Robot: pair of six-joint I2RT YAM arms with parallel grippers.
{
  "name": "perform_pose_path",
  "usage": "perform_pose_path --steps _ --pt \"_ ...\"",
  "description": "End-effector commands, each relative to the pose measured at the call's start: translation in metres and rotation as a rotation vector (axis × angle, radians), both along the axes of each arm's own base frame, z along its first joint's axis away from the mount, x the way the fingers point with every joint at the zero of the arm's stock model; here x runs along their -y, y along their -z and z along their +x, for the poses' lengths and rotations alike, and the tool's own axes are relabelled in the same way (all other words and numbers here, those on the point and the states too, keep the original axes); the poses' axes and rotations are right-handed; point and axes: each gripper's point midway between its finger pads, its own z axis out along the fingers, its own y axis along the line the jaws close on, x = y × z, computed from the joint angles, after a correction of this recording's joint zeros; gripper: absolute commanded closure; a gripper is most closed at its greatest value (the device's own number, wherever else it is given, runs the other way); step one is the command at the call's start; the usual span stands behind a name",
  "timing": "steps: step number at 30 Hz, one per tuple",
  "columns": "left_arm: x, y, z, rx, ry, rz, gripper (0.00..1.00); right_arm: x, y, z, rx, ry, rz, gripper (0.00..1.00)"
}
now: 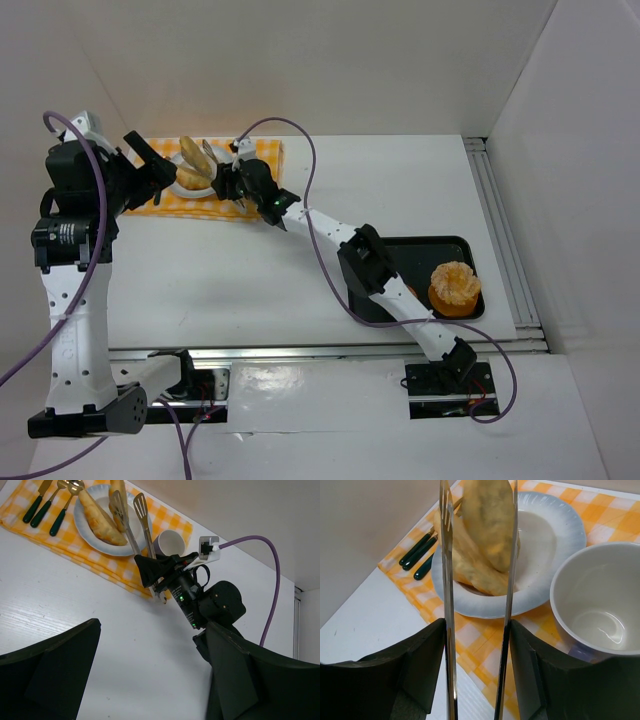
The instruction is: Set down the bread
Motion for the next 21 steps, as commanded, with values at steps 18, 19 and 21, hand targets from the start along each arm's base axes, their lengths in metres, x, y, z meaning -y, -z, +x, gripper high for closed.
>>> perform_pose_path --steps 18,19,21 --pt "-0.001 -0.021 0.000 0.059 0.005 0.012 0.00 -0.027 -0.157 -0.082 0.156 -0.156 0.130 0.40" --pt "0.000 -0.026 -0.001 0.072 0.005 0.014 0.00 -0.019 -0.183 -0.092 0.181 -0.144 0.136 0.40" --pt "0.000 -0.031 -0.002 0.084 0.005 0.015 0.00 -0.010 -0.165 -0.102 0.140 -0.102 0.070 0.40"
